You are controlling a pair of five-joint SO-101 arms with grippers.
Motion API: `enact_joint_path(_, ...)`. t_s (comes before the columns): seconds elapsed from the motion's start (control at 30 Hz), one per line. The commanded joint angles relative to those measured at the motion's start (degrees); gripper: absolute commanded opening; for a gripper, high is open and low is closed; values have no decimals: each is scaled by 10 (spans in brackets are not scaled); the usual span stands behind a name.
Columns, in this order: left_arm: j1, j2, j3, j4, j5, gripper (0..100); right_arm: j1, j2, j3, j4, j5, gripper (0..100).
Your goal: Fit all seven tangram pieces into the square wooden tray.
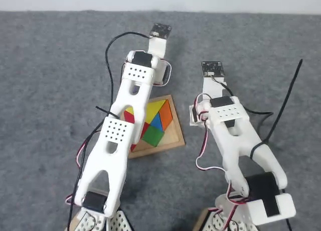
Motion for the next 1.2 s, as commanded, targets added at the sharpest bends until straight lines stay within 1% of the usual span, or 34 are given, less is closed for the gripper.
enact_joint_path(0.0,8,-19,-22,25,-18,13,-3,-6,-20,7,28,9)
enact_joint_path(0.1,-4,-19,-91,55,-22,28,-3,-1,-20,9,40,9)
enact_joint_path(0.17,-19,-23,-140,62,-49,78,-3,-1,-20,9,40,9)
enact_joint_path(0.2,-24,-37,-131,62,-69,103,-3,-1,-20,9,40,9)
enact_joint_path(0.33,-38,-97,-101,97,-190,156,-3,0,-19,8,41,9)
enact_joint_path(0.47,-55,-105,-81,92,-283,182,-3,0,-19,8,42,9)
enact_joint_path(0.57,-63,-100,-43,97,-411,216,-3,0,-19,8,42,9)
enact_joint_path(0.7,-79,-98,6,78,-517,228,-4,0,-19,8,43,9)
enact_joint_path(0.73,-83,-98,14,66,-532,228,-5,0,-19,8,43,9)
enact_joint_path(0.8,-86,-98,28,37,-540,228,-6,-1,-19,8,45,9)
enact_joint_path(0.9,-87,-98,53,18,-542,228,-6,-1,-19,8,68,9)
enact_joint_path(1.0,-88,-98,78,-3,-540,228,-6,-1,-19,7,72,9)
enact_joint_path(1.07,-90,-98,90,-3,-540,228,-6,-1,-19,7,72,9)
enact_joint_path(1.17,-88,-98,95,31,-554,226,-6,0,-19,8,72,9)
